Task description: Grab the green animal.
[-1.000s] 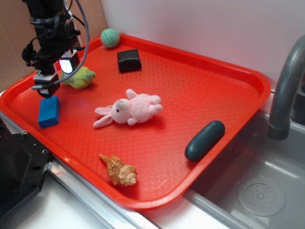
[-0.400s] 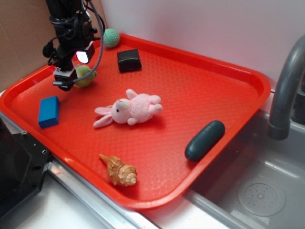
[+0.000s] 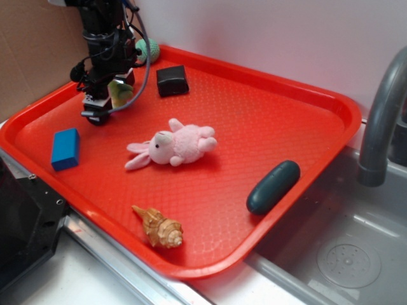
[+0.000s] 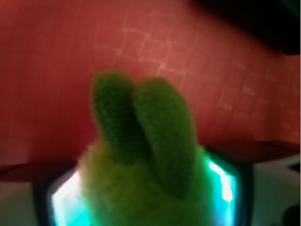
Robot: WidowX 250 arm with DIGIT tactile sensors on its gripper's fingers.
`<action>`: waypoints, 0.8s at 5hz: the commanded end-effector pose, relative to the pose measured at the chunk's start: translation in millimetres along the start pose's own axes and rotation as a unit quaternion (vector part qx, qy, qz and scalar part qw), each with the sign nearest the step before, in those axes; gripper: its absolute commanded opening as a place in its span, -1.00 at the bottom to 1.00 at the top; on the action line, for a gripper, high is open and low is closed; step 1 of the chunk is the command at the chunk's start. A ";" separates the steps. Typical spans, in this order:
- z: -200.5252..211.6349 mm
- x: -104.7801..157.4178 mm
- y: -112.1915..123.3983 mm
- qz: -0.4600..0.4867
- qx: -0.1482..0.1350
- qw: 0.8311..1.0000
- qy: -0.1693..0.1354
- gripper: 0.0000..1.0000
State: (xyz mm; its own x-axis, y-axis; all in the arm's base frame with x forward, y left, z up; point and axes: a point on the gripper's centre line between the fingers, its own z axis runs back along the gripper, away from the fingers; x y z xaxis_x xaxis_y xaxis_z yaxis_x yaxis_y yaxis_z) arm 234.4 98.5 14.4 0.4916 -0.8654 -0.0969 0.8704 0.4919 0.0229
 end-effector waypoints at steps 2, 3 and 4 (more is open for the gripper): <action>115.6 46.7 -16.2 0.280 -0.017 0.959 -0.032 -1.00; 146.5 63.4 -22.9 0.372 -0.023 0.926 -0.058 -1.00; 157.4 87.5 -25.4 0.410 -0.025 0.912 -0.019 -1.00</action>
State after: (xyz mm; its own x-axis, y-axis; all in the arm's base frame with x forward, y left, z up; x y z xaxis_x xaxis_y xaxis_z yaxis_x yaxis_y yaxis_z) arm 240.9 -1.2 148.4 0.9764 -0.2041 -0.0712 0.2056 0.9785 0.0145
